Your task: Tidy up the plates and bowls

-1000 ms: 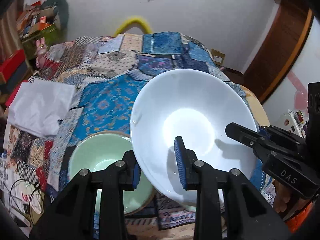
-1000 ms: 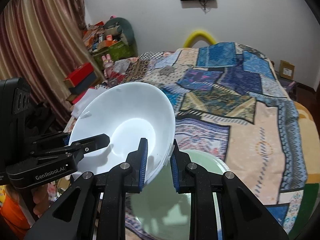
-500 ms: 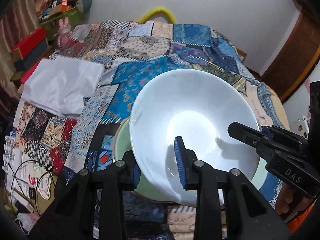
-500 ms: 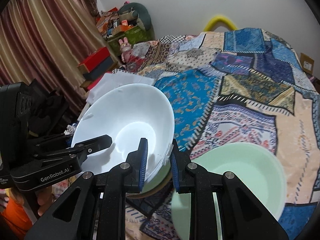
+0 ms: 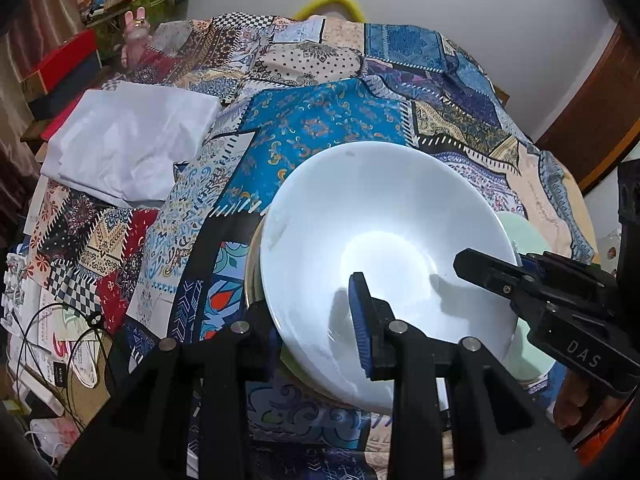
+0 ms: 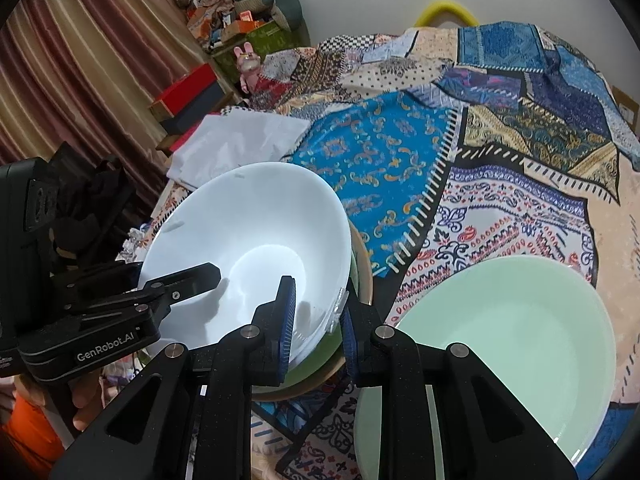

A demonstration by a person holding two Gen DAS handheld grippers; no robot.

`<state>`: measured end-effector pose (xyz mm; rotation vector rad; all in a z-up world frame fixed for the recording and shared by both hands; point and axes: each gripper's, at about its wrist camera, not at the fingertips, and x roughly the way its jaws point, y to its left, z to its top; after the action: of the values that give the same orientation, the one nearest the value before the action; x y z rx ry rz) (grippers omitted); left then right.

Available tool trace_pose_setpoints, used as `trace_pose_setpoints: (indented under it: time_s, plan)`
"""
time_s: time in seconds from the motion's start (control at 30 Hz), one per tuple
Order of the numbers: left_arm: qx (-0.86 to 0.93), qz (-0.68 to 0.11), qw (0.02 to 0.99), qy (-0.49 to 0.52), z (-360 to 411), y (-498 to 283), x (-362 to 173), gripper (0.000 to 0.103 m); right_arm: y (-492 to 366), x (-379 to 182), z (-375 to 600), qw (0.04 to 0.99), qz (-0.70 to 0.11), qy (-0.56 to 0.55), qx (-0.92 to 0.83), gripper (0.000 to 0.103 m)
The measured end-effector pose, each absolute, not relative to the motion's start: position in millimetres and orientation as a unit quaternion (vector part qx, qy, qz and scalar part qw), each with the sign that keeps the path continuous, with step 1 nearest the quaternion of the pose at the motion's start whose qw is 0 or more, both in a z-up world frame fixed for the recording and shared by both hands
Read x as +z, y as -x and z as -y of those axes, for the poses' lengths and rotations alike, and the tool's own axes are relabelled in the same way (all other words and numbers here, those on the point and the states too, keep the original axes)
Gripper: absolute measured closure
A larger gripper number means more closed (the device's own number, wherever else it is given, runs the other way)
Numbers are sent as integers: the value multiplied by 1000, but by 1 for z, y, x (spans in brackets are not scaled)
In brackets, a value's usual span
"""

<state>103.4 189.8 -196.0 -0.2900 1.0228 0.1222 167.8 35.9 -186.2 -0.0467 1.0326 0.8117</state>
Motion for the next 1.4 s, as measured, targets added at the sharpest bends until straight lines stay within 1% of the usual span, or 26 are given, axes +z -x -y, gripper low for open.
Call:
trace_pose_setpoints:
  time_s: [0.4, 0.47, 0.67, 0.9, 0.97, 1.03, 1.1, 1.13, 1.27, 1.4]
  plan:
    - [70, -486, 866, 96, -185, -104, -201, 73, -167, -194, -35, 787, -488, 41, 375, 83]
    - [68, -487, 865, 98, -186, -104, -200, 73, -165, -194, -36, 788, -486, 48, 375, 81]
    - [69, -488, 863, 110, -188, -103, -198, 73, -163, -187, -34, 800, -471, 67, 367, 81]
    - [75, -475, 869, 120, -192, -99, -184, 73, -163, -179, -31, 806, -459, 61, 368, 81]
    - [83, -465, 874, 111, -192, -97, -177, 72, -163, -178, -30, 808, -458, 60, 366, 81]
    - [88, -451, 883, 99, -192, -93, -169, 68, -164, -179, -29, 808, -458, 61, 365, 81]
    - [89, -444, 886, 97, -194, -89, -165, 56, -166, -181, -30, 808, -461, 63, 362, 80]
    - [91, -443, 887, 98, -195, -88, -165, 54, -167, -182, -30, 807, -463, 63, 362, 80]
    - [93, -467, 872, 113, -205, -87, -185, 54, -166, -187, -30, 803, -469, 62, 362, 75]
    - [78, -490, 855, 151, -215, -86, -208, 54, -168, -196, -32, 797, -480, 63, 361, 75]
